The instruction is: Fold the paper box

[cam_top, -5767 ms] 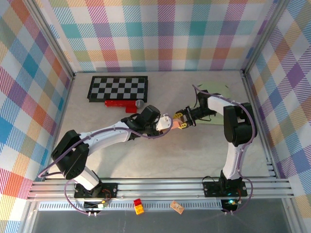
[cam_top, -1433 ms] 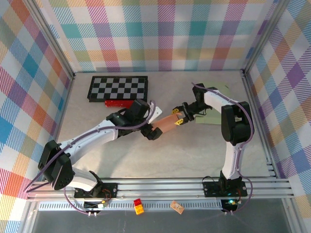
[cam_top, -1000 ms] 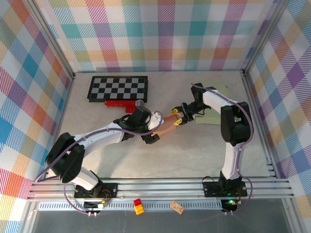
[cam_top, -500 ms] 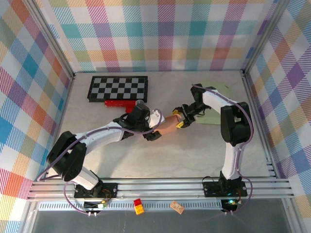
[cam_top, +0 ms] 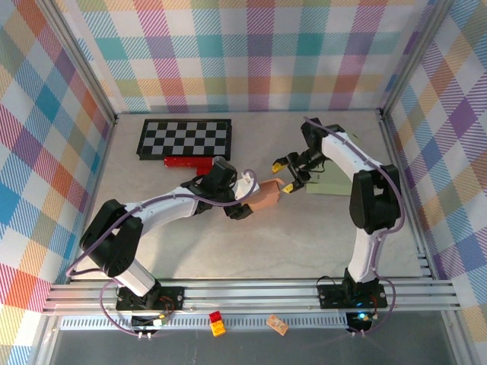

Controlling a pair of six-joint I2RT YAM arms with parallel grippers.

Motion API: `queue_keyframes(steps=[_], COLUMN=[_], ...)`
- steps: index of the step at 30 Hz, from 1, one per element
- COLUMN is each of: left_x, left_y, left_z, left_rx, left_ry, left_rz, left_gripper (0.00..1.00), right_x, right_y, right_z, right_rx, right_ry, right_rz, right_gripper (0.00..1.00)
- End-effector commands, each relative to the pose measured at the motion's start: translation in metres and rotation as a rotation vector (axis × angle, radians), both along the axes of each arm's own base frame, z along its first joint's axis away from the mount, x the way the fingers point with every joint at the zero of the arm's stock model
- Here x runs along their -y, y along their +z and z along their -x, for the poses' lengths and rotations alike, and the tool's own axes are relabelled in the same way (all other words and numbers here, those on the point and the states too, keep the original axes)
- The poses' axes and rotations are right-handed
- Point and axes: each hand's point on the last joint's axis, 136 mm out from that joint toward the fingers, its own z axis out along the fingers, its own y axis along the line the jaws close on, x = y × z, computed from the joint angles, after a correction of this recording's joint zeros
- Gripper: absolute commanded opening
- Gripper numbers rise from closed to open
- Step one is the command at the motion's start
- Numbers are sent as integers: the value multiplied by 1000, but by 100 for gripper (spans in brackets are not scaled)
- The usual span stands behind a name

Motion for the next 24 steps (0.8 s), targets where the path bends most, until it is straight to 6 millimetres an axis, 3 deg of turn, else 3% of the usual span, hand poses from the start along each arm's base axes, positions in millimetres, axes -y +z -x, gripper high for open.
queue_keyframes(steps=[1,3,7,12,17,19,24], left_x=[3,3,3,4,4,4,2], left_y=[7,6,7,9,5,5,5], left_z=[-3,-2,-3,-4,-3,-2,-2], left_rx=[1,-5,-10,-19,-43,-51,-54], left_ry=[-15,-18,-12,-1,11,11,21], left_rz=[16,16,20,29,32,37,26], left_gripper=[78,78,79,80,81,81,81], right_x=[25,38,49,50,32,20,5], right_y=[36,49,55,46,44,36,24], right_z=[-2,-5,-5,12,7,6,4], right_rx=[216,375,697,1003,1106,1110,1079], right_ry=[99,174,457,822,993,1111,1211], right_rz=[121,180,251,283,255,266,271], right_gripper=[65,63,44,43,50,51,53])
